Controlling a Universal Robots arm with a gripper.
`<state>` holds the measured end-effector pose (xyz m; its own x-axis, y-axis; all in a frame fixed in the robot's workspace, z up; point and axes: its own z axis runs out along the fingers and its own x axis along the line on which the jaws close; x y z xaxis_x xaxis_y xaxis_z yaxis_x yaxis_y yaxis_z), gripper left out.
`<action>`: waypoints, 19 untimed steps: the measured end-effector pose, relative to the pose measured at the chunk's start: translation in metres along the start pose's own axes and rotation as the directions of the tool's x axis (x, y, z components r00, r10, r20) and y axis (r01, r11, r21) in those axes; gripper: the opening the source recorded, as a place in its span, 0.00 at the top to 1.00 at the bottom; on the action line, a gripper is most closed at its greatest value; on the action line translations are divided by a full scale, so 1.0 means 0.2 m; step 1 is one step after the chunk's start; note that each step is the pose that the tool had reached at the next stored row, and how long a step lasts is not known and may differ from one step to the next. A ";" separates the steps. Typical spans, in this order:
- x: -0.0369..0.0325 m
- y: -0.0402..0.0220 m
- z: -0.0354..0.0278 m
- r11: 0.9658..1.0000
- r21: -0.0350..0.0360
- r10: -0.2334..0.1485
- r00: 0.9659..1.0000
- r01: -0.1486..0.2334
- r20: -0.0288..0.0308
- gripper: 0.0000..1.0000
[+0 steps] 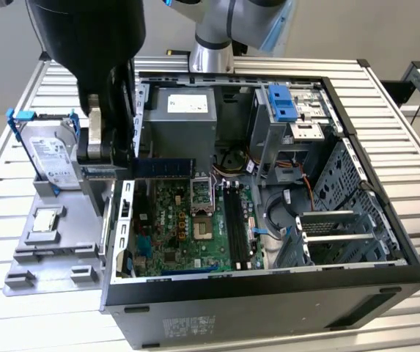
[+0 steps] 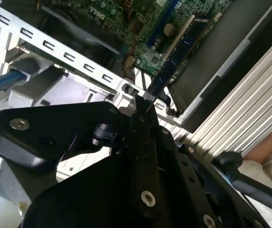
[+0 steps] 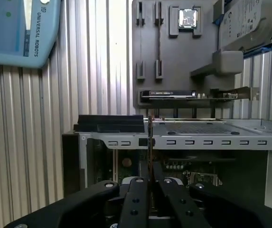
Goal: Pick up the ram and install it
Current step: 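Pick up the ram and move it above insertion slot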
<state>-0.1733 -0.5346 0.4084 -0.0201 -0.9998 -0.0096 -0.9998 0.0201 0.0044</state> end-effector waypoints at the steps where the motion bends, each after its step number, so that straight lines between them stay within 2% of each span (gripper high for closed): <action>1: 0.000 -0.018 0.000 1.000 0.000 0.000 1.000 0.000 0.000 1.00; 19: -0.007 -0.350 -0.002 1.000 -0.002 0.000 1.000 0.000 0.000 1.00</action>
<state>-0.1033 -0.5345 0.4085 -0.0202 -0.9998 -0.0094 -0.9998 0.0201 0.0066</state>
